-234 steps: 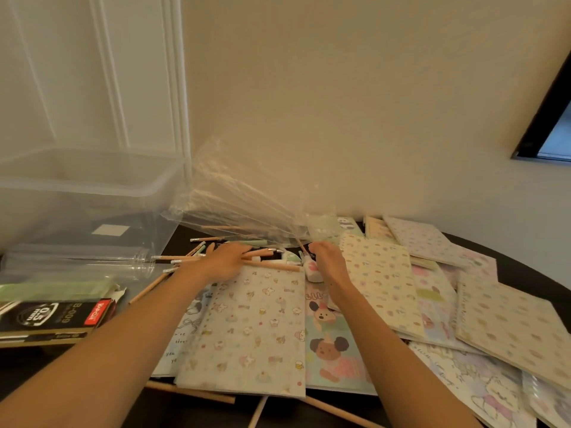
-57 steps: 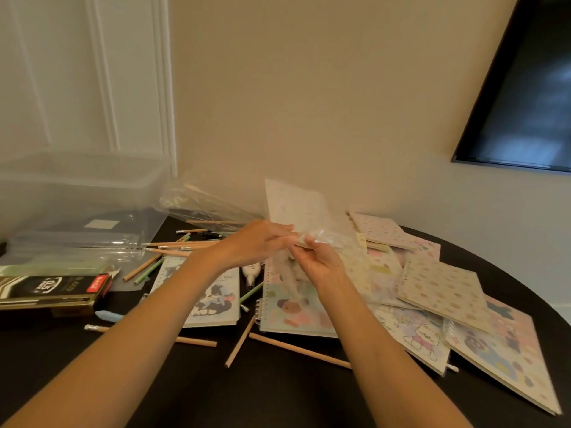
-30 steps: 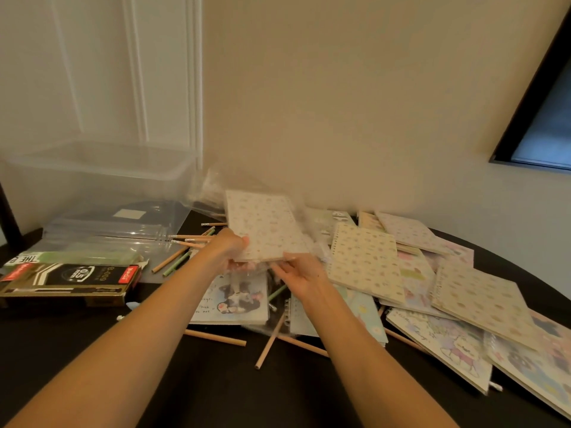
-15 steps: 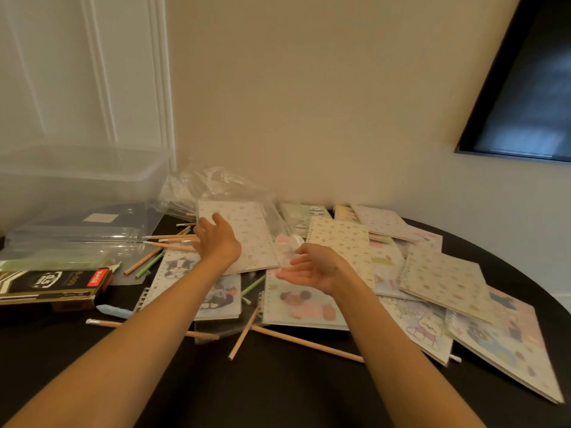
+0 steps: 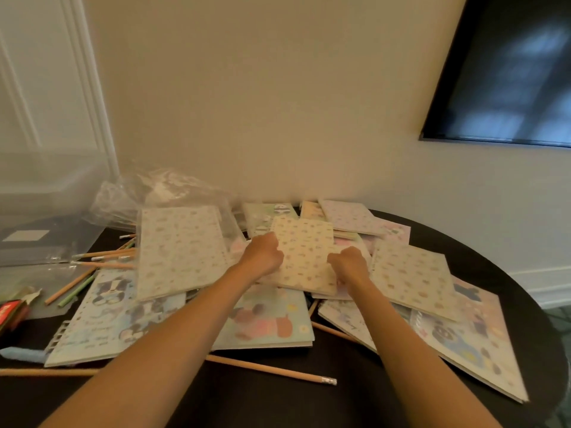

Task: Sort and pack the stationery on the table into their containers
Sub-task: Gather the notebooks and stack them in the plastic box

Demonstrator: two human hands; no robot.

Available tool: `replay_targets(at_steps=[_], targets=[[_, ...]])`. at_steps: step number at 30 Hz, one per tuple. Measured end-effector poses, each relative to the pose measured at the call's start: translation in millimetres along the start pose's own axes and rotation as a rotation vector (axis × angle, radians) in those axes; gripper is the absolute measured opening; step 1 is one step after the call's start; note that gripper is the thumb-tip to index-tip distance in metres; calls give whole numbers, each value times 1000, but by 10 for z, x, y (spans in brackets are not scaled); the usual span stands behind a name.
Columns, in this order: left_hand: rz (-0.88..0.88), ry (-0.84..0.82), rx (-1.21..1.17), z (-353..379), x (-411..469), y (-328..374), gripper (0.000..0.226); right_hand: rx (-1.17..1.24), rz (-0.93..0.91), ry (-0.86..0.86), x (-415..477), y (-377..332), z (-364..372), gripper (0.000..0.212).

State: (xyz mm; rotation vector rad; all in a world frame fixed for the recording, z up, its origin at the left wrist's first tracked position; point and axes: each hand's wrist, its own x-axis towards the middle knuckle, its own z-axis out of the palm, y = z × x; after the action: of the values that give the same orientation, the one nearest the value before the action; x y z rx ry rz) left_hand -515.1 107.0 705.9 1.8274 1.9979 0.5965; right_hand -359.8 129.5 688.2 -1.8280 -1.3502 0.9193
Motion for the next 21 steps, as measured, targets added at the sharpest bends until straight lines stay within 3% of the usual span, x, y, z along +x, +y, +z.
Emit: replay_targets(at_steps=[4, 7, 10, 12, 16, 19, 21], targets=[[-42, 14, -3, 138, 67, -58, 32, 46, 93, -113, 151, -75, -12, 28], [-9, -12, -13, 167, 101, -61, 33, 212, 130, -218, 127, -110, -19, 24], [-10, 40, -49, 143, 121, -37, 27, 396, 91, -127, 148, -73, -4, 22], [-16, 105, -108, 112, 112, -40, 11, 521, 87, -27, 131, -58, -45, 21], [-89, 216, -376, 14, 18, 11, 25, 744, 72, 112, 108, -25, -207, 24], [-171, 8, -528, -110, -164, 160, 52, 882, 11, 22, -103, -84, -227, 31], [-143, -69, -693, -141, -272, 238, 48, 924, -49, -121, -280, -134, -177, 36]])
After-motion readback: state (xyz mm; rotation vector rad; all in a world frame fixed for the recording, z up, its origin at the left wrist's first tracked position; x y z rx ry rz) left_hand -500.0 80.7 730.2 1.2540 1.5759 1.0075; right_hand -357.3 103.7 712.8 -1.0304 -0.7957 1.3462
